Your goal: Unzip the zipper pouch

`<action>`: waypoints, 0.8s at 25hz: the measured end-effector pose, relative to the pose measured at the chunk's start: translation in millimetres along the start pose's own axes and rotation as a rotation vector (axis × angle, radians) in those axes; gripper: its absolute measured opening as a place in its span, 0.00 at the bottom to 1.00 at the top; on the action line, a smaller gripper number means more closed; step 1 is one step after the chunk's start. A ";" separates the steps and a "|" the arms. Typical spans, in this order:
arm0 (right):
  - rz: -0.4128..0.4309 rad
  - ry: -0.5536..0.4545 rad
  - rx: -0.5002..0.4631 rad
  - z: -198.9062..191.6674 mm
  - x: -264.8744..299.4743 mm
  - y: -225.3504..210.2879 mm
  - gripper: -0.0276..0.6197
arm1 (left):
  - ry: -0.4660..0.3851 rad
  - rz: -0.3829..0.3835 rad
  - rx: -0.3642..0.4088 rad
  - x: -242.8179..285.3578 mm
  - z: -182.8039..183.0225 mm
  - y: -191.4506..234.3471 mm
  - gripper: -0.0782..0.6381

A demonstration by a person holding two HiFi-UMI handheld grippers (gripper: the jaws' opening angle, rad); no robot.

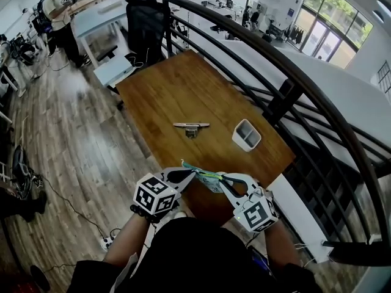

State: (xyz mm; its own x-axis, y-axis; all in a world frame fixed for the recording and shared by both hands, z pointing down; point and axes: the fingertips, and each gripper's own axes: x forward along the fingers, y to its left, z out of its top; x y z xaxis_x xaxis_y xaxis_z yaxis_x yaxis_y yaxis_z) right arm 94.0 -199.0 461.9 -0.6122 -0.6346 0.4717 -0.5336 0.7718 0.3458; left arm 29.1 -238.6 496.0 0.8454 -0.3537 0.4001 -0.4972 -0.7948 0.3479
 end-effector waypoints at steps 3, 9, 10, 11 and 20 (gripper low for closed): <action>-0.006 0.011 -0.004 -3.1 -2.8 -3.5 0.10 | 0.000 0.016 -0.003 1.0 -0.4 3.3 0.13; -0.027 0.002 0.005 -10.9 -6.7 -12.1 0.10 | 0.004 0.058 0.011 3.8 -2.2 11.4 0.13; -0.029 0.004 0.002 -11.9 -7.6 -12.7 0.10 | 0.004 0.064 0.007 4.1 -3.0 12.7 0.13; -0.030 0.006 0.001 -12.8 -8.4 -12.6 0.10 | 0.003 0.066 0.001 3.8 -3.8 13.4 0.13; -0.040 0.010 0.003 -14.8 -12.6 -16.3 0.10 | -0.001 0.200 0.018 5.3 -0.9 32.3 0.13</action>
State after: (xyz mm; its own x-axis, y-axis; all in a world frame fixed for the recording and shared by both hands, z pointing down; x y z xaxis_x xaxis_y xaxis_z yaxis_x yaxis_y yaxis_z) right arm 119.1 -202.9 462.3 -0.5842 -0.6648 0.4655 -0.5598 0.7454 0.3620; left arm 17.3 -265.8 510.1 0.7305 -0.5058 0.4588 -0.6516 -0.7173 0.2466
